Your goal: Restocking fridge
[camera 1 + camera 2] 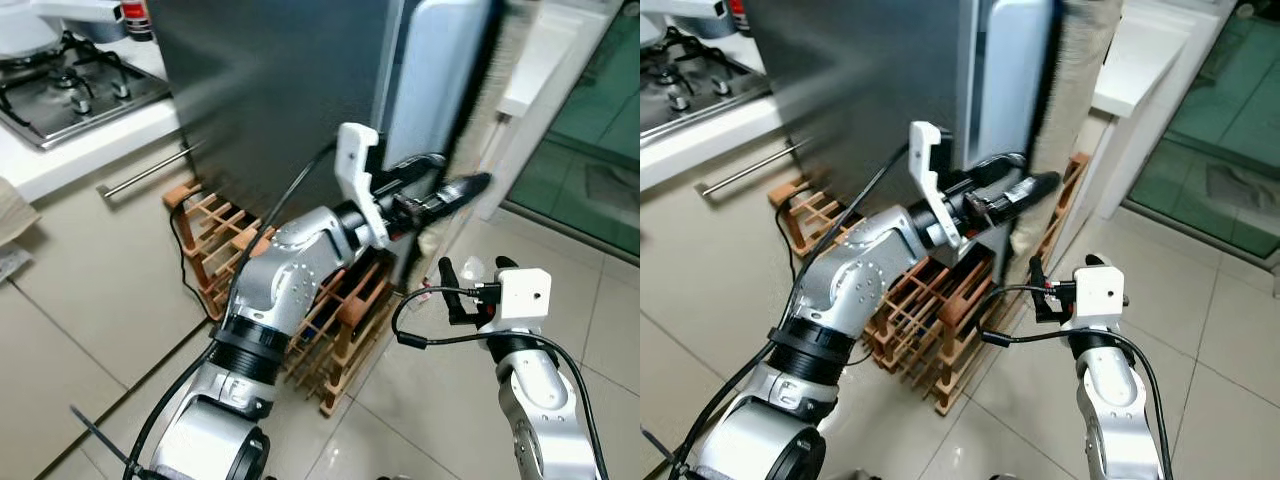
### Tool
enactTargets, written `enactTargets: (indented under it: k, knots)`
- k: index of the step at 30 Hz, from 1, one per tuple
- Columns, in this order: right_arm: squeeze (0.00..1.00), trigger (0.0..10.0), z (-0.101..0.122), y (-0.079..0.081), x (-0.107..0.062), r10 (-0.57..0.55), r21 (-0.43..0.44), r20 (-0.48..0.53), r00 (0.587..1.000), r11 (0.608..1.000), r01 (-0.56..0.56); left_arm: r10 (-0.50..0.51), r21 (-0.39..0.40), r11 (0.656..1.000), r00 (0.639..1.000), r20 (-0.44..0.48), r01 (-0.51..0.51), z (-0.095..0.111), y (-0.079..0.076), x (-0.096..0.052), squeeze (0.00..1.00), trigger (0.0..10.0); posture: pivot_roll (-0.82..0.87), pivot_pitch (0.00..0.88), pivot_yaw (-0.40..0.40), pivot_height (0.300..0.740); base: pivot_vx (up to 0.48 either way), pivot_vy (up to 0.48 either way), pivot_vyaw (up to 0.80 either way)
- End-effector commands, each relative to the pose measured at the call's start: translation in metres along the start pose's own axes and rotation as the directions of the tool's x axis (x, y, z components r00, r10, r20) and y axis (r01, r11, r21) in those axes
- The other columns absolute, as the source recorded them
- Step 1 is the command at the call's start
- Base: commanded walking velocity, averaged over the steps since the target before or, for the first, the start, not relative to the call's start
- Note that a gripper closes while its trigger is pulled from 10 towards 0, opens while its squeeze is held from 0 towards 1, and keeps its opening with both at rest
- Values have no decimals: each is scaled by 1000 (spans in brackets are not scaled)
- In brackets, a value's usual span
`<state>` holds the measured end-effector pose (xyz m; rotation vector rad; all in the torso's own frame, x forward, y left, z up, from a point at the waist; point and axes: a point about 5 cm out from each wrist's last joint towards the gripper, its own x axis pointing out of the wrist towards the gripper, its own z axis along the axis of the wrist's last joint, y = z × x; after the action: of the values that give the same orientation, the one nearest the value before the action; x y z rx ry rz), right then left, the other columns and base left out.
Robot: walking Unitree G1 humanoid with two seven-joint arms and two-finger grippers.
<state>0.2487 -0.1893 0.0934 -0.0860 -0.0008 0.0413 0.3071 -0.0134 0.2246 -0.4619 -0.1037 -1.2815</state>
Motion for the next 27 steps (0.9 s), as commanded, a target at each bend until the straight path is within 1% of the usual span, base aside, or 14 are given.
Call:
enactTargets:
  k: [1, 6, 10, 12, 13, 14, 16, 17, 21, 22, 24, 25, 26, 27]
  knots:
    - [0, 10000, 5, -1, 2, 5, 7, 16, 1000, 1000, -6, -136, -42, 990, 989, 57, 138, 6, -27, 29, 0, 10000, -177, 0, 28, 740, 0, 0, 0]
    - [0, 10000, 6, 0, 4, 9, 6, 19, 1000, 1000, -9, -127, -58, 990, 990, 65, 131, 9, -25, 27, 0, 10000, -172, 0, 25, 740, 0, 0, 0]
    - [0, 10000, 8, 8, 2, 71, 14, 21, 997, 997, -71, -108, -53, 992, 991, 84, 113, 22, -23, 12, 0, 10000, -171, 0, 27, 740, 0, 0, 0]
    - [0, 10000, 2, 16, -1, 131, 20, -13, 991, 991, -131, -46, 7, 999, 997, 69, 45, 29, -18, -4, 0, 10000, -166, 0, 29, 740, 0, 0, 0]
    - [0, 10000, 2, 16, -1, 131, 20, -13, 991, 991, -131, -46, 7, 999, 997, 69, 45, 29, -18, -4, 0, 10000, -166, 0, 29, 740, 0, 0, 0]
    - [0, 10000, 0, 20, -3, 158, 31, -23, 987, 987, -157, 39, 79, 996, 998, 53, -43, 32, -10, -19, 0, 10000, -158, 0, 31, 740, 0, 0, 0]
    - [0, 10000, 4, 26, -5, 181, 50, -4, 983, 982, -181, 214, 183, 958, 975, 56, -221, 37, 0, -51, 0, 10000, -131, 2, 34, 740, 0, 0, 0]
    - [0, 10000, 4, 26, -5, 181, 50, -4, 983, 982, -181, 214, 183, 958, 975, 56, -221, 37, 0, -51, 0, 10000, -131, 2, 34, 740, 0, 0, 0]
    - [0, 10000, 18, 30, -2, 193, 58, 62, 979, 979, -196, 435, 258, 857, 895, 101, -446, 39, 5, -94, 0, 10000, -109, 1, 31, 740, 0, 0, 0]
    - [0, 10000, 22, 29, 1, 185, 57, 80, 979, 980, -190, 532, 276, 787, 834, 146, -551, 41, 11, -106, 0, 10000, -100, 0, 28, 740, 0, 0, 0]
    - [0, 10000, 22, 29, 1, 185, 57, 80, 979, 980, -190, 532, 276, 787, 834, 146, -551, 41, 11, -106, 0, 10000, -100, 0, 28, 740, 0, 0, 0]
    - [0, 10000, 26, 27, 4, 169, 54, 101, 980, 983, -175, 641, 284, 688, 743, 192, -668, 43, 20, -121, 0, 10000, -93, 0, 22, 740, 0, 0, 0]
    - [0, 10000, 30, 24, 10, 145, 52, 118, 982, 987, -152, 740, 297, 562, 630, 235, -772, 42, 30, -137, 0, 10000, -90, 0, 16, 740, 0, 0, 0]
    - [0, 10000, 33, 20, 14, 125, 50, 131, 984, 990, -132, 799, 305, 465, 543, 259, -831, 40, 36, -149, 0, 10000, -90, 0, 16, 740, 0, 0, 0]
